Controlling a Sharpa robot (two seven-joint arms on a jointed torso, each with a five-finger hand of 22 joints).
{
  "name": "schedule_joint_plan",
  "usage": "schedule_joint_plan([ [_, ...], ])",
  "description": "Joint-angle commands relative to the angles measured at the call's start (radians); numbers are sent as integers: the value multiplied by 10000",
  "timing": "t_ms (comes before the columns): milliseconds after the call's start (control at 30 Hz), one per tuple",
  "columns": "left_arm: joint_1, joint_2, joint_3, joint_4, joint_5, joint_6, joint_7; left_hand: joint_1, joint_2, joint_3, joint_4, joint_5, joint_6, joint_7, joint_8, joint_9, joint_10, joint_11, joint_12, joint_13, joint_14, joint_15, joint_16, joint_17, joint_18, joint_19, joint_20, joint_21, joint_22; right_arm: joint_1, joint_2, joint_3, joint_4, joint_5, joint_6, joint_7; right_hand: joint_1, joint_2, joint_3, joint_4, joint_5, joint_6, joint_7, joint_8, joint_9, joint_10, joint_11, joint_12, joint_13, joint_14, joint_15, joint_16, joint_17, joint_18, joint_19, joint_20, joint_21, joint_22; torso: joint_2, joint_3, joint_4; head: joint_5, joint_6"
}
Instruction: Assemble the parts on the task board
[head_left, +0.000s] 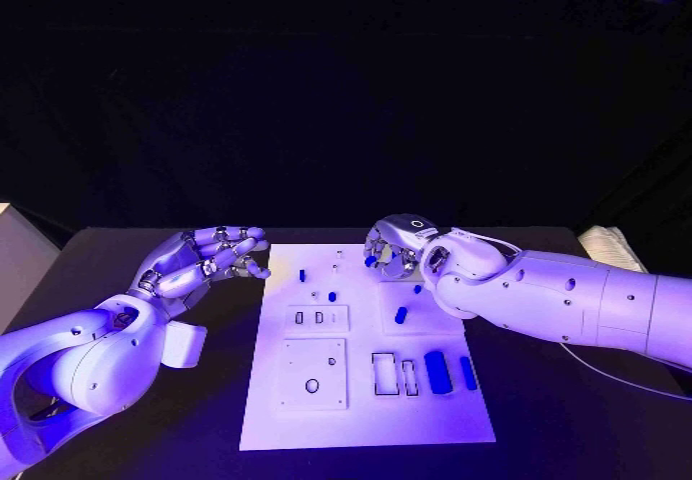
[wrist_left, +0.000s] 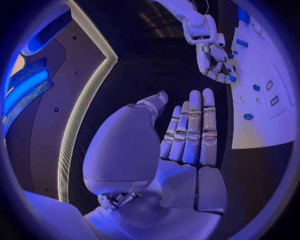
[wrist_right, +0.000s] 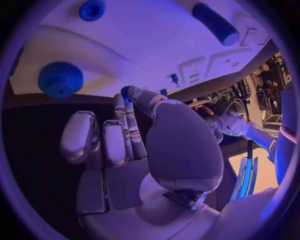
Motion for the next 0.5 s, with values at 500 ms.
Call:
schedule_joint_plan([
  [500, 17, 89, 9, -20, 35, 274, -22, -69, -8, 51, -18, -1, -47, 73, -43, -18, -69, 32, -48, -5, -78, 5, 60, 21, -37, -95, 24, 54, 23, 13, 1418, 38, -1215, -281, -946, -732, -31, 302, -121, 74, -103, -127, -6, 96, 606, 345, -306, -119, 158, 253, -50, 2, -117, -190, 74, -35, 347, 421, 56, -14, 91, -3, -26],
])
